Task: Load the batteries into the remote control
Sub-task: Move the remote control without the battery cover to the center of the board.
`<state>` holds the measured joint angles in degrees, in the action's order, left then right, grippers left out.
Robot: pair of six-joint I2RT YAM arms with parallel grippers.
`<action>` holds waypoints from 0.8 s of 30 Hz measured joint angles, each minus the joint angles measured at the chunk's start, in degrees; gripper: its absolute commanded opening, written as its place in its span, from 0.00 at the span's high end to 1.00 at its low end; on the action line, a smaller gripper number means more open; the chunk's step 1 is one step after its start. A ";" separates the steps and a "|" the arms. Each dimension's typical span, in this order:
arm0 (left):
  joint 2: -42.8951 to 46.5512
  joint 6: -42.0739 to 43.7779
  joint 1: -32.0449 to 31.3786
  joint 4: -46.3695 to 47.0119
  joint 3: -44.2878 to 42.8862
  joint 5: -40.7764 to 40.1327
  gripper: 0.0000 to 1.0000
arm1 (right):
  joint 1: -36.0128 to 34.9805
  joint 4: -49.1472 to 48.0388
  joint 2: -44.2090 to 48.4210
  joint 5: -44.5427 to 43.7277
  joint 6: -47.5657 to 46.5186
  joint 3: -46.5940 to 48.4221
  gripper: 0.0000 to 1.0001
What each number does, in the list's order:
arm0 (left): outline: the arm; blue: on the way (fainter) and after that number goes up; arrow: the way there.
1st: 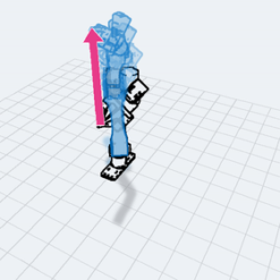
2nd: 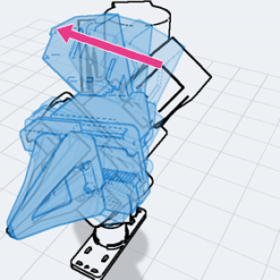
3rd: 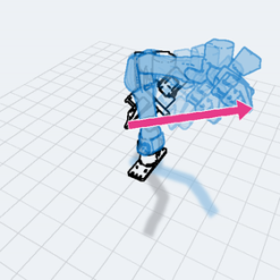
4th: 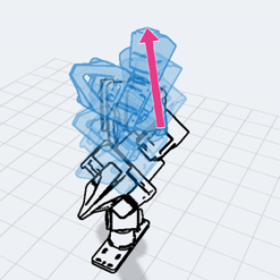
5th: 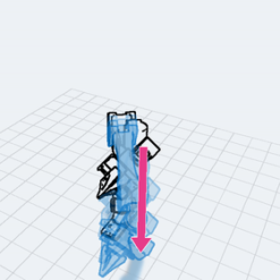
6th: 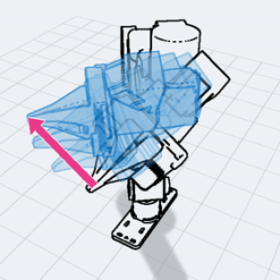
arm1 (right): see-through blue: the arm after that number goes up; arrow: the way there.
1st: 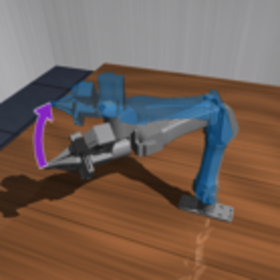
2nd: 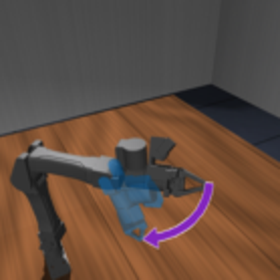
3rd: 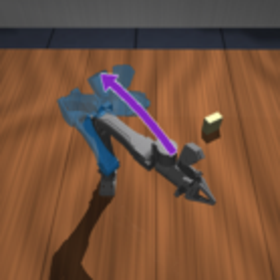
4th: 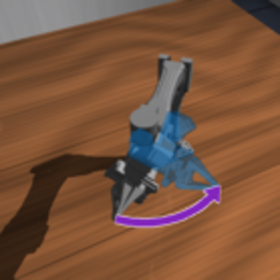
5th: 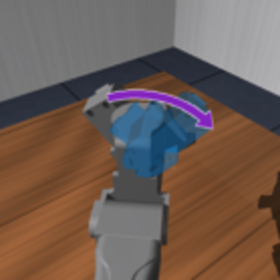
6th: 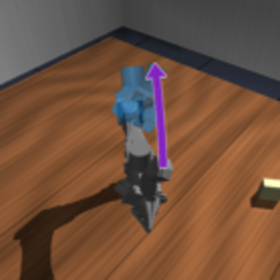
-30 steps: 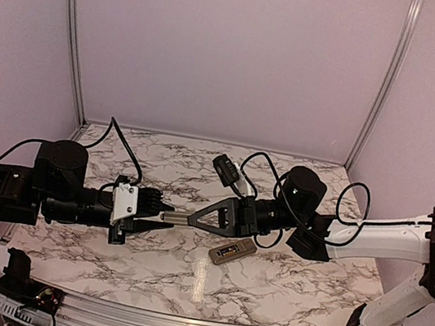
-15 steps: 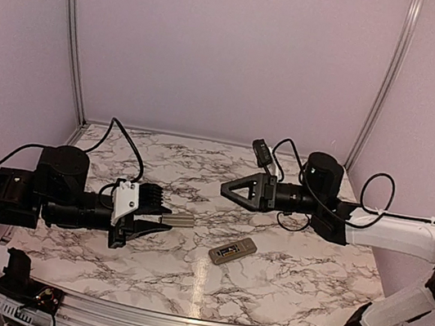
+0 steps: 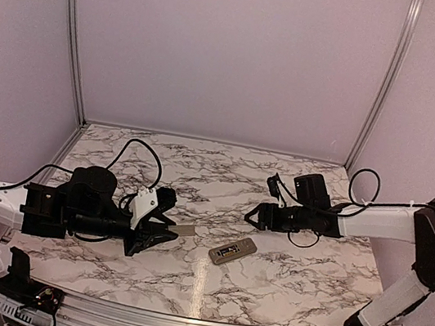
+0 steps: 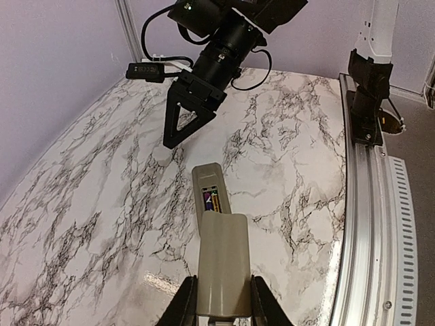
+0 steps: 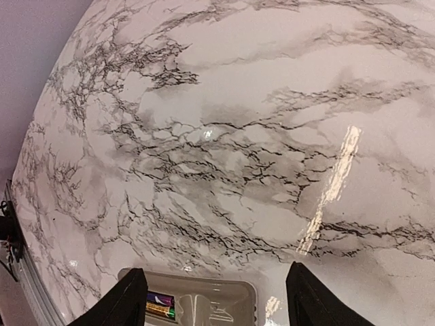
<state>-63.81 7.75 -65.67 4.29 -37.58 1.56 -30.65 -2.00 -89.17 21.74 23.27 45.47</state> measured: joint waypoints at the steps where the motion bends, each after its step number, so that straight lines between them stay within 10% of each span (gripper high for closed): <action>1: -0.76 -0.39 0.35 0.66 0.33 0.39 0.88 | 0.04 0.98 -0.87 -0.52 -0.90 0.00 0.32; 24: -12.37 -4.48 1.95 5.27 0.72 0.09 0.88 | -1.97 0.15 -6.54 9.35 -3.61 -4.61 0.51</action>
<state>-76.18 3.27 -63.72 9.56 -36.86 1.65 -32.62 -1.85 -95.70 31.09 19.66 40.86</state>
